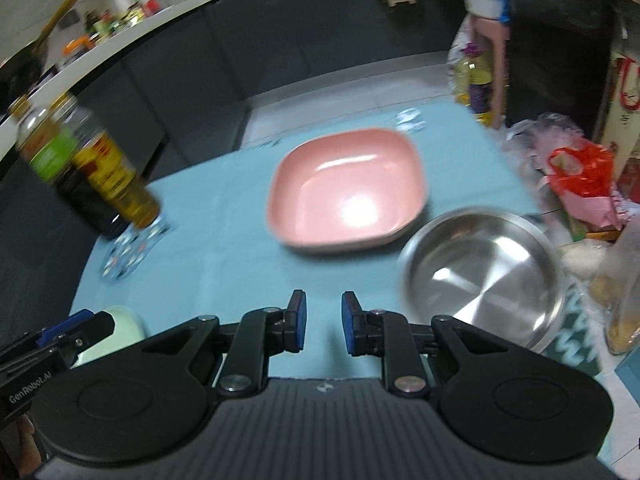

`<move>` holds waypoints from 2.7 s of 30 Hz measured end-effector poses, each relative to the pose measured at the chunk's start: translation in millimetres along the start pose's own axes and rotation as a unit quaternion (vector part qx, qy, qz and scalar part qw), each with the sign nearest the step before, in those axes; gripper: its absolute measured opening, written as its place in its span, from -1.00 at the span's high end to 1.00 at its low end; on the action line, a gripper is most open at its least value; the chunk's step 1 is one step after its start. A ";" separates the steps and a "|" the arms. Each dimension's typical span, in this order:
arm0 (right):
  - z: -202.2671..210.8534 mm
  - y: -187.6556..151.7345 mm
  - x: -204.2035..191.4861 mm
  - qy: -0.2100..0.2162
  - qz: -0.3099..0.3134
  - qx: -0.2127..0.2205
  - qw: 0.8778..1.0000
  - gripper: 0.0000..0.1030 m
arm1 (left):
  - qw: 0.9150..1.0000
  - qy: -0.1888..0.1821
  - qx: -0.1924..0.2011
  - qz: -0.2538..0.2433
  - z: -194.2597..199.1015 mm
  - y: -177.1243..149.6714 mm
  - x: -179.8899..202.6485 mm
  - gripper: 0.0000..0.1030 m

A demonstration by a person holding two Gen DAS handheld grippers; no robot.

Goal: Organize plates and bowls
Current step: 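Carry the green plate onto the stack with both tools and release, then move both tools to the pink square dish and grip its rim, then lift the pink dish with both tools and lower it onto the green plate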

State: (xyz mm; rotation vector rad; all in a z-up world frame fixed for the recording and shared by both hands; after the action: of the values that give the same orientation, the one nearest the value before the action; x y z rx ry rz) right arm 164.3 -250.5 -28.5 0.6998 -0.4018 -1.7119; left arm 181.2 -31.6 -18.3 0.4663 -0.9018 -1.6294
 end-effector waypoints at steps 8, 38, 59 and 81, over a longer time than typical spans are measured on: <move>-19.8 34.4 33.4 -0.025 -0.012 0.022 0.999 0.81 | 1.000 -0.026 -0.014 0.001 -50.9 26.2 36.2 0.47; -63.2 49.5 48.8 -0.029 -0.015 0.018 0.999 1.00 | 0.997 -0.053 -0.060 0.008 -148.5 39.5 63.1 0.86; 7.3 7.7 -27.7 0.026 0.037 0.026 0.999 1.00 | 1.000 -0.022 0.017 0.008 -18.4 19.0 9.2 0.84; 13.1 -58.2 -155.1 0.077 0.144 -0.025 0.986 1.00 | 0.997 0.042 0.025 0.068 70.6 -53.1 -111.7 0.80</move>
State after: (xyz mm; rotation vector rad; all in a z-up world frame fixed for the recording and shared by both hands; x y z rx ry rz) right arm 133.1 -87.6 -16.6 0.6962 -0.3343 -1.3813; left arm 125.6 98.7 -33.2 0.4940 -0.8931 -1.4565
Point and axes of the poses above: each gripper's, at about its wrist camera, not at the fingertips, and z roughly against the way its jaws point, x to its right, y to its top, the point moved 4 cm from there along -z, roughly the way its jaws point, and after that the axes turned 4 degrees about -y, right-handed, at the moved point
